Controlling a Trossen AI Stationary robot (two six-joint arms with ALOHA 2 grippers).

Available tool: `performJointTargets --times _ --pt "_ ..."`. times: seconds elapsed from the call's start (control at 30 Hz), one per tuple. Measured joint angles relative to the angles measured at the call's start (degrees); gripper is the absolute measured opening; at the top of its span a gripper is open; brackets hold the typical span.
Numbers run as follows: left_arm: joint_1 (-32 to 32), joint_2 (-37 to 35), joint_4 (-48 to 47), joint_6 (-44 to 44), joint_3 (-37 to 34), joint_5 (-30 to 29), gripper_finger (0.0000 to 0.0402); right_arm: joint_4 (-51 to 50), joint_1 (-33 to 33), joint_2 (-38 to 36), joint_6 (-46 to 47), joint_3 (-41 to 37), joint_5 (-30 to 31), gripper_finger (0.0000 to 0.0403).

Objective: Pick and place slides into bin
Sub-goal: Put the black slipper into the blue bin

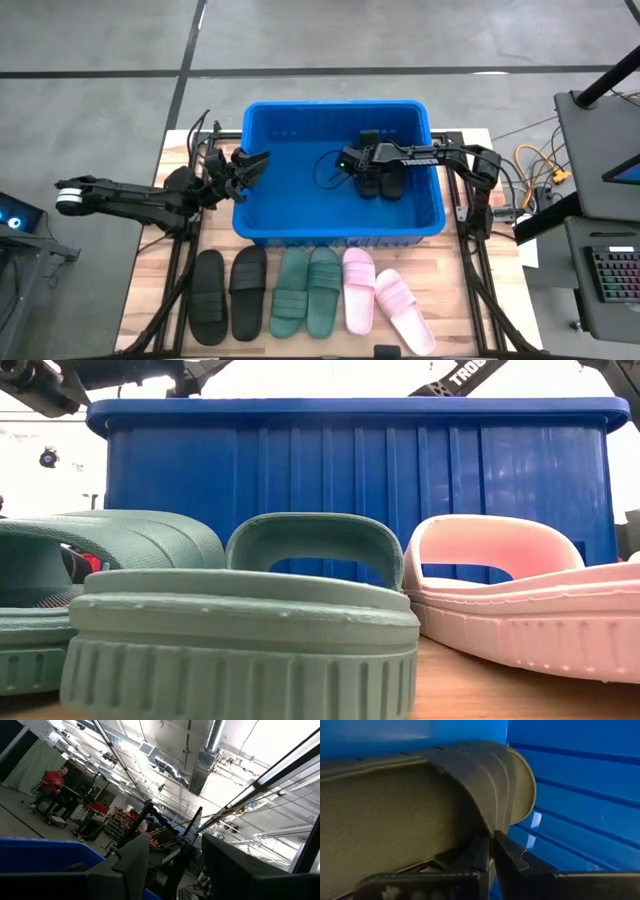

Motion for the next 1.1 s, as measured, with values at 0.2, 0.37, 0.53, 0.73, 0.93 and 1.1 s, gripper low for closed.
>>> performJointTargets --times 0.2,0.37,0.53,0.73,0.93,1.1 --pt "0.0 0.0 0.0 0.0 -0.1 0.0 0.0169 1.0 -0.4 0.1 1.8 0.0 -3.4 0.0008" --pt "0.0 0.0 0.0 0.0 -0.1 0.0 0.0169 1.3 -0.5 0.1 2.2 -0.1 -3.2 0.0012" --pt "0.0 0.0 0.0 0.0 -0.1 0.0 0.0169 1.7 -0.7 0.1 1.5 -0.1 -3.9 0.0047" --pt "0.0 -0.1 0.0 0.0 -0.1 0.4 0.0169 1.8 -0.8 -0.6 1.7 0.2 -6.3 0.0109" --pt "0.0 -0.2 0.0 0.0 -0.1 1.3 0.0169 1.5 -0.9 -1.9 1.6 1.2 -7.2 0.0153" --pt "0.0 -0.2 0.0 0.0 -0.1 1.5 0.0169 -0.5 -1.2 -2.5 1.5 1.4 -10.0 0.0168"
